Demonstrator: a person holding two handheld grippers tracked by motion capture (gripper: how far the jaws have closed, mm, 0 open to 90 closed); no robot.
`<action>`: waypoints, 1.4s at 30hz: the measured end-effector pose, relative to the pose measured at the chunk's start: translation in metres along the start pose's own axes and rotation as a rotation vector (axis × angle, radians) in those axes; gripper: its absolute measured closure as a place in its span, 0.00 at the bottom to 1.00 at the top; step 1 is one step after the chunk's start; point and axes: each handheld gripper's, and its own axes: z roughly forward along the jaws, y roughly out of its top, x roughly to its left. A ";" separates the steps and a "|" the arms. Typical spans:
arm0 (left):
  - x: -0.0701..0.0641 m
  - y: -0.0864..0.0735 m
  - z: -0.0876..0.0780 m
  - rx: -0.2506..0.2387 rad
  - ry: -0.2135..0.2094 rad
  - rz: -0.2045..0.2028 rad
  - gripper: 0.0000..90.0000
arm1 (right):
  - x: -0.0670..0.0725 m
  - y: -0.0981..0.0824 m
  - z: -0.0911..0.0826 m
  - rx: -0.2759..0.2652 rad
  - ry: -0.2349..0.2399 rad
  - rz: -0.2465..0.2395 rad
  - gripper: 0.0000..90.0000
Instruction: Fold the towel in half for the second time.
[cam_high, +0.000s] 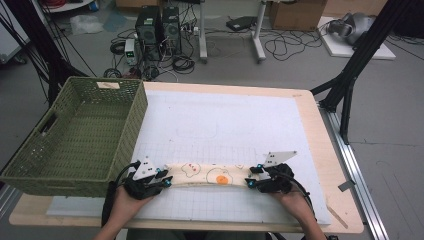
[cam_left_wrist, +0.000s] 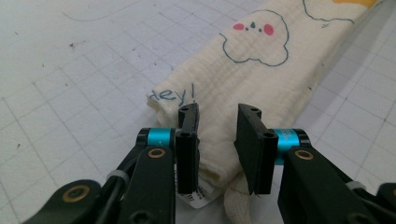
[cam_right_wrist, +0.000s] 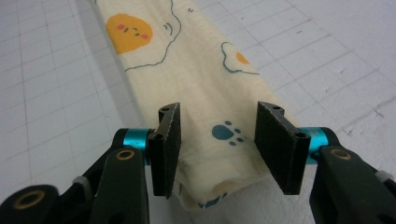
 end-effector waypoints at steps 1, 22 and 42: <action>0.000 0.001 -0.001 -0.002 0.001 0.007 0.76 | 0.000 0.000 0.001 -0.004 0.002 -0.003 0.55; 0.012 0.008 0.013 -0.013 0.004 -0.024 0.68 | -0.001 -0.001 -0.002 -0.036 -0.039 0.017 0.52; 0.004 0.010 -0.001 -0.094 -0.033 -0.014 0.62 | 0.000 0.000 -0.011 -0.107 -0.048 0.033 0.48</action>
